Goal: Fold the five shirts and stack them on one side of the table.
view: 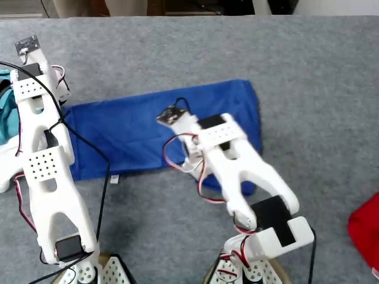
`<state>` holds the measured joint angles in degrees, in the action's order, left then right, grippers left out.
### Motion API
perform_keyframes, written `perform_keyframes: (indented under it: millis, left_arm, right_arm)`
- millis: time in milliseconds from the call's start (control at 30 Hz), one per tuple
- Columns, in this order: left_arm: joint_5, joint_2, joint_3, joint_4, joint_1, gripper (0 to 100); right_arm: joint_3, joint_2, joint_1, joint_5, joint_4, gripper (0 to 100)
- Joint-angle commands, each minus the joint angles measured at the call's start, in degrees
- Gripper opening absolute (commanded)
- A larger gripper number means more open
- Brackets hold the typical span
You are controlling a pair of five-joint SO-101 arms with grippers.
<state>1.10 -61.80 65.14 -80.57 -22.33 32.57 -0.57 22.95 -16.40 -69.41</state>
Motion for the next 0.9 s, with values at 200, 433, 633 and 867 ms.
perform_keyframes:
  millis: [200, 433, 633, 867]
  left_arm:
    - [-0.1, 0.9, 2.1, 0.8, -0.4, 2]
    - [-0.1, 0.9, 2.1, 0.7, -0.4, 2]
    - [-0.1, 0.9, 2.1, 0.6, -0.3, 2]
    - [0.0, 0.9, -0.4, 0.9, -0.4, 2]
  right_arm:
    - [-1.2, 20.9, -10.0, -15.6, -11.7, 0.5]
    - [10.8, 30.4, -11.5, -26.6, -6.3, 0.5]
    - [26.2, 30.8, -11.5, -34.5, 4.2, 0.6]
    - [29.5, 30.9, -11.5, -43.0, 9.7, 12.3]
